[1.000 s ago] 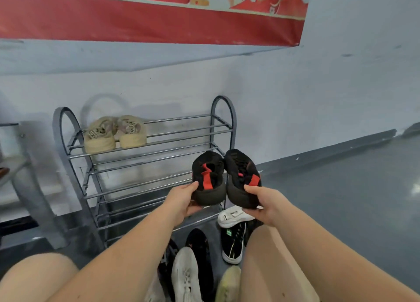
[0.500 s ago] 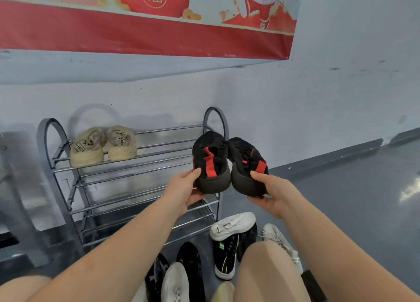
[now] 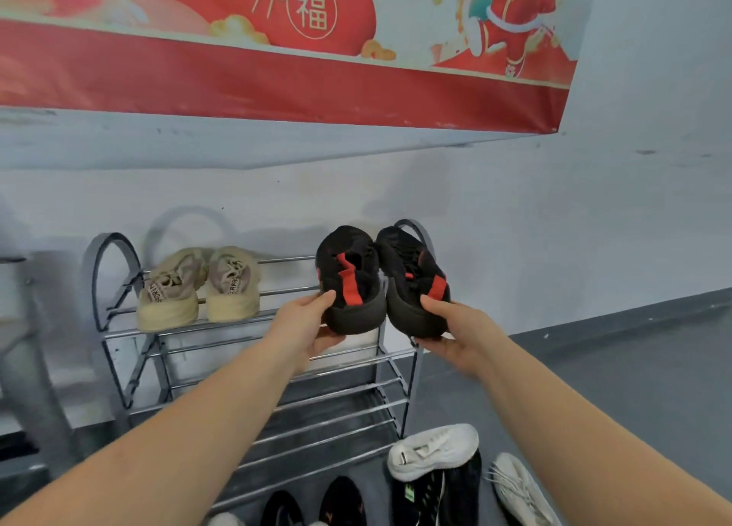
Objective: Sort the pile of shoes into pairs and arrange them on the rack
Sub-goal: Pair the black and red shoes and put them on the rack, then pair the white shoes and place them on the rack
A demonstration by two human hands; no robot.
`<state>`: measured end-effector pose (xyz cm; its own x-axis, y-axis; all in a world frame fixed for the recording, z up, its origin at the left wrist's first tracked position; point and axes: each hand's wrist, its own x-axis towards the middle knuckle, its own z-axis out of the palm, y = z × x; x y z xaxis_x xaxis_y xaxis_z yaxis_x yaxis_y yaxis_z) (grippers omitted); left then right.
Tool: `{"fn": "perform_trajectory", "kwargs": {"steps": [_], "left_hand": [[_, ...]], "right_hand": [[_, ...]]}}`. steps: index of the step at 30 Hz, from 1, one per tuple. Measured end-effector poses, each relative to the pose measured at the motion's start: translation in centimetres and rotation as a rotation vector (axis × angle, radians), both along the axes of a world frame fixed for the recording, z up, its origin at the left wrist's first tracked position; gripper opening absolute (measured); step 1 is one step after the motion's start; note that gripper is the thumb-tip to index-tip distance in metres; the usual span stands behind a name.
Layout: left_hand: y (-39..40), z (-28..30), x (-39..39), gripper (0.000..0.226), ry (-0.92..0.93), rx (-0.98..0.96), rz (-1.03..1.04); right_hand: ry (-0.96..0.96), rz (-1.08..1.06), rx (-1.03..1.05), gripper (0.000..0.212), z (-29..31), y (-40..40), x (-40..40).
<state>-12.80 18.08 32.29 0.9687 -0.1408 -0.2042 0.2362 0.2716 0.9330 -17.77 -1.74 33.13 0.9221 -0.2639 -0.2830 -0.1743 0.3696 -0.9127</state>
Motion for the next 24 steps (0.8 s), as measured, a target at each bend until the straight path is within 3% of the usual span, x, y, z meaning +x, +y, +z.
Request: {"fn": "perform_trajectory", "kwargs": {"steps": [11,24], "left_hand": [[-0.4,-1.4,9.8,0.031,0.051,0.048,0.086],[-0.6,-4.5,11.9,0.028,0.054,0.191,0.123]], "right_hand": [[0.057,0.009,0.052,0.009,-1.5,0.4,10.9],[0.065,0.039,-0.011,0.031,-4.1,0.2,14.7]]}}
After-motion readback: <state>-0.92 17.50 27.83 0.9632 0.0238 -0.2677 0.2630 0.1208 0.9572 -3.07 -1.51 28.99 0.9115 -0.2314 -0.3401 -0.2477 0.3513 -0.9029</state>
